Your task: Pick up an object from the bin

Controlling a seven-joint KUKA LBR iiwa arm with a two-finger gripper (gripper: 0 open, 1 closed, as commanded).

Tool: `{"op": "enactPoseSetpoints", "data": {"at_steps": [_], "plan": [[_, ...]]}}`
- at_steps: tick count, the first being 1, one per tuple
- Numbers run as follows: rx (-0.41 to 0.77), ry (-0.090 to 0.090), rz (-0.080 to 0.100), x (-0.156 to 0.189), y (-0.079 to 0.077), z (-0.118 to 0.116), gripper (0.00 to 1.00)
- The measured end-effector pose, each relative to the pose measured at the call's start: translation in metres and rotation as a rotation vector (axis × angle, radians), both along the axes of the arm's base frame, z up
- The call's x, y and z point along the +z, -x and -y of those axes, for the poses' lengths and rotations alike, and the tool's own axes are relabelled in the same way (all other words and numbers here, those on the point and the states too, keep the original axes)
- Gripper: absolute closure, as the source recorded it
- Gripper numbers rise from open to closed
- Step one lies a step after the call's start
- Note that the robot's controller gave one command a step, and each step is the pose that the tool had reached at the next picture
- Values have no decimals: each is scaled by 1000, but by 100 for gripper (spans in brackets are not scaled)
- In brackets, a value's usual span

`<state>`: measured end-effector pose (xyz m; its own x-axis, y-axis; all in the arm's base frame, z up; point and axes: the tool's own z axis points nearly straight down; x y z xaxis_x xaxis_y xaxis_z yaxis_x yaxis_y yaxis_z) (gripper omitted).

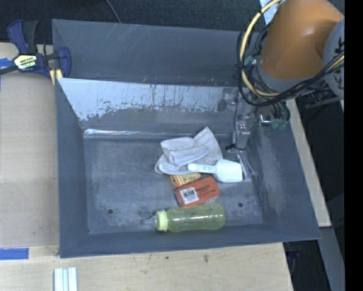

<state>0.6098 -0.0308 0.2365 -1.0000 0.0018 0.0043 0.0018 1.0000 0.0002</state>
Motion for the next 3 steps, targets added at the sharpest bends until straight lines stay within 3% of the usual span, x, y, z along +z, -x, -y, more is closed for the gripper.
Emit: {"op": "enactPoseSetpoints", "data": {"at_steps": [2, 3], "plan": [[53, -1, 0, 22, -3, 1, 0], [123, 3, 25, 20, -9, -12, 0]]}}
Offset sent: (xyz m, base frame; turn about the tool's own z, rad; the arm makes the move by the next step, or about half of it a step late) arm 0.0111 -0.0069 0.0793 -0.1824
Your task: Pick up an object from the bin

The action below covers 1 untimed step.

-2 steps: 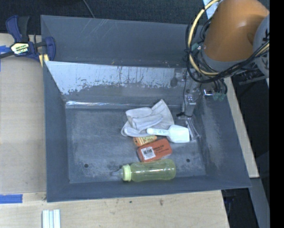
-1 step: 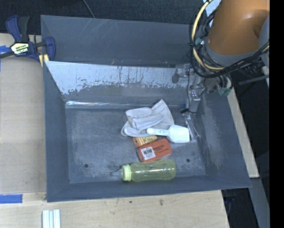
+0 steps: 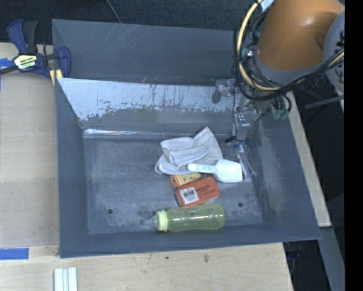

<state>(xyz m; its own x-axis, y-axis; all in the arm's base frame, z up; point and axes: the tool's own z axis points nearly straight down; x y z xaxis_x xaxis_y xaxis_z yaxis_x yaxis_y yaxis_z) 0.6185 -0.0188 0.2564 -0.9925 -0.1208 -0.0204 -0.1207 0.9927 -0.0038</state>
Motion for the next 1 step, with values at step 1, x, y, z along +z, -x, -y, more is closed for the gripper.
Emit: {"op": "enactPoseSetpoints", "data": {"at_steps": [1], "plan": [[-7, -2, -14, -82, 22, -24, 0]]}}
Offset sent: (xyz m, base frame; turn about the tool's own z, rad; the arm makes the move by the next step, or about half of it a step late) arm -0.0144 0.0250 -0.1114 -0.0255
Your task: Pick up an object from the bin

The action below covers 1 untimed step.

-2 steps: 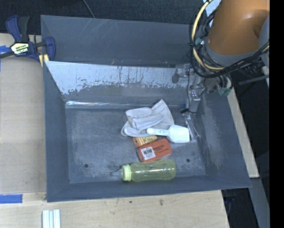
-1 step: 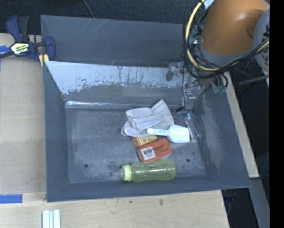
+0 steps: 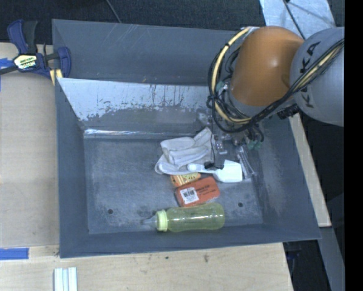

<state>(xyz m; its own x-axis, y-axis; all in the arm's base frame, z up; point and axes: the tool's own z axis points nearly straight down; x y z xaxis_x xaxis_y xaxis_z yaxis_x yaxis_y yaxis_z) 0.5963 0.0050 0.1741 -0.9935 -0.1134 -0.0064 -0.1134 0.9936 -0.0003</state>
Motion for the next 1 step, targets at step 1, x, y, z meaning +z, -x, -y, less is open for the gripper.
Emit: {"op": "enactPoseSetpoints", "data": {"at_steps": [1], "plan": [[33, 0, -4, -31, -9, -1, 0]]}}
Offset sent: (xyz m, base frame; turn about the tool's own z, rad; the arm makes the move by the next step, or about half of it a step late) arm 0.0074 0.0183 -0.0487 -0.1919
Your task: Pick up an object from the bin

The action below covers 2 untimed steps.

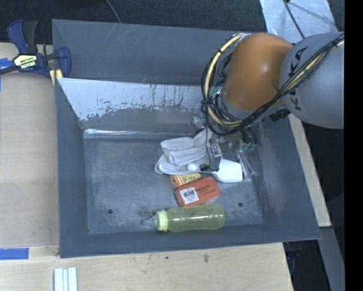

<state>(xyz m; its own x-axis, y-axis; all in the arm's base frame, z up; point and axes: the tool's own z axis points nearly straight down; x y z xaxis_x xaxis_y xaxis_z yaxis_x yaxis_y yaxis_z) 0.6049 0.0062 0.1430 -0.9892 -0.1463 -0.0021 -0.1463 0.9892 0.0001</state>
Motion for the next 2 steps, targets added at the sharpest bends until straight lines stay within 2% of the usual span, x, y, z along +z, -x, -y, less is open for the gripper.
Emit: {"op": "enactPoseSetpoints", "data": {"at_steps": [1, 2], "plan": [[116, 1, 1, -10, 0, -10, 0], [100, 1, 3, -39, 8, -13, 0]]}}
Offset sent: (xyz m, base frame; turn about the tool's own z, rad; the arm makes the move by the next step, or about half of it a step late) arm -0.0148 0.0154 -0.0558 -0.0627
